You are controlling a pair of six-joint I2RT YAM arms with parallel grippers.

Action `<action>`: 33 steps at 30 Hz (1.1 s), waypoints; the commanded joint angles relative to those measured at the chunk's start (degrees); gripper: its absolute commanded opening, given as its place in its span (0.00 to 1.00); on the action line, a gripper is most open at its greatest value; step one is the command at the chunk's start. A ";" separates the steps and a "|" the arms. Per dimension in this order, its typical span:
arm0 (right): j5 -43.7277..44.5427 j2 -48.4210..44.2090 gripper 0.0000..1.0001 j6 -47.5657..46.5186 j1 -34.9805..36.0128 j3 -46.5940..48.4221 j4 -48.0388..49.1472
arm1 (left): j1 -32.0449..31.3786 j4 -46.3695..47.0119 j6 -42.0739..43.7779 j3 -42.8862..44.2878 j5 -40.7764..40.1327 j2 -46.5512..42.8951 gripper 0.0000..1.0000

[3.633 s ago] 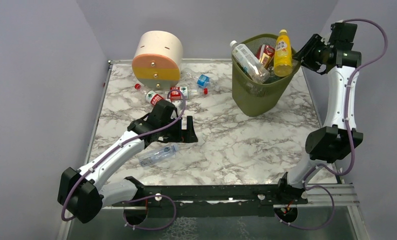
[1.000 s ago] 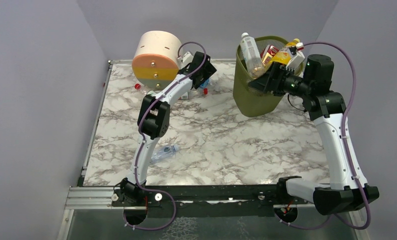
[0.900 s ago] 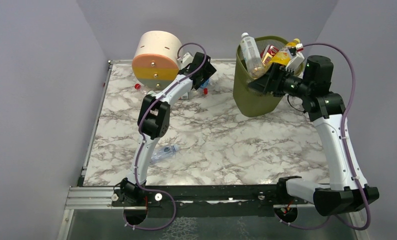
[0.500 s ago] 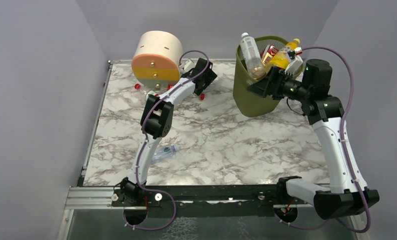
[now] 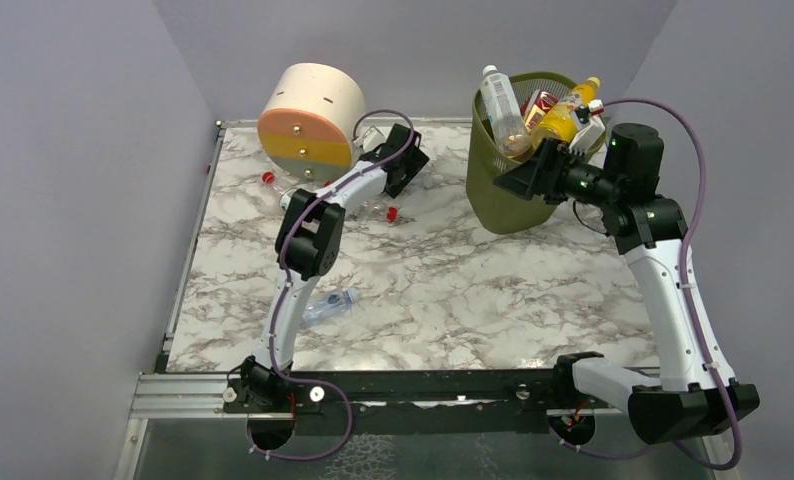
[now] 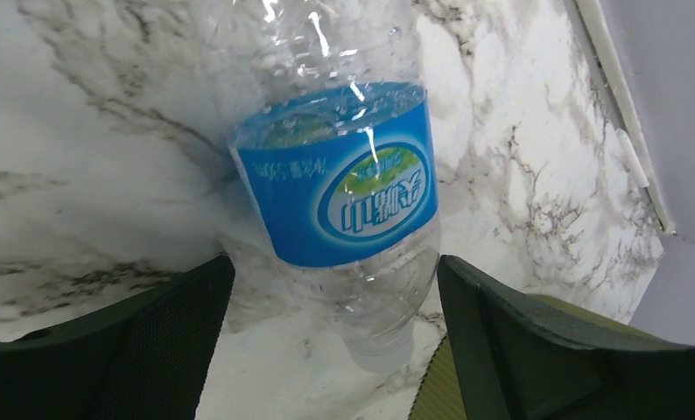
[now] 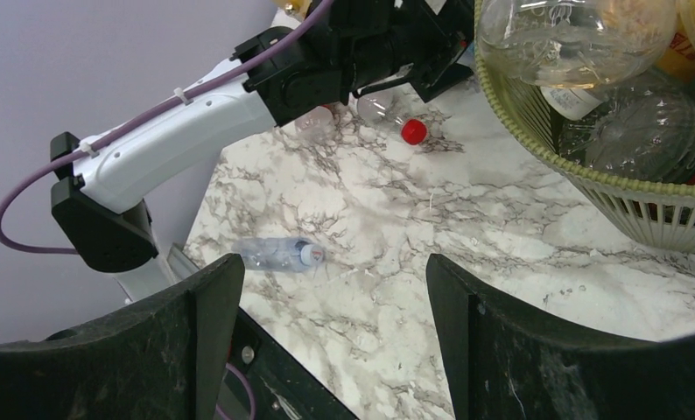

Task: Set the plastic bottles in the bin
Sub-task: Adjust the plastic bottle at the center of the board.

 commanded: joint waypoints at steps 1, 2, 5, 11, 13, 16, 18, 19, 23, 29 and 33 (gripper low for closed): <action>-1.78 -1.85 0.79 0.25 0.32 -0.80 1.99 | 0.76 -4.00 -1.41 -8.07 -0.44 -3.80 0.90; -1.73 -1.97 0.79 0.29 0.33 -1.06 1.98 | 0.67 -3.29 -1.15 -10.08 -0.34 -4.75 0.87; -1.64 -2.49 0.79 0.25 0.33 -1.24 1.53 | 0.35 -1.46 0.01 -15.11 0.20 -7.36 0.80; -1.30 -3.61 0.78 0.34 0.36 -0.59 0.27 | -1.50 -0.80 5.64 -21.18 1.35 -11.94 0.70; -1.11 -3.95 0.79 0.14 0.33 -0.36 -0.25 | -2.43 -0.81 8.24 -22.73 2.32 -13.32 0.69; -0.84 -4.46 0.79 0.03 0.29 -0.40 -0.89 | -3.71 -0.67 12.30 -25.07 4.18 -15.06 0.67; -0.64 -4.93 0.78 -0.05 0.33 -0.41 -1.35 | -4.35 -0.46 14.79 -27.47 5.70 -16.12 0.63; -0.55 -5.18 0.78 -0.06 0.33 -0.33 -1.70 | -4.62 -0.23 15.99 -28.71 6.41 -16.84 0.61; -0.02 -6.00 0.78 -0.17 0.30 0.18 -2.86 | -5.65 1.09 19.11 -35.71 6.95 -21.62 0.58; 0.11 -6.15 0.78 0.10 0.30 -0.58 -2.70 | -6.12 1.05 24.34 -37.96 7.38 -26.44 0.57; 0.21 -5.95 0.78 0.29 0.33 -0.41 -2.42 | -6.13 -5.21 29.90 -31.21 4.60 -26.87 0.69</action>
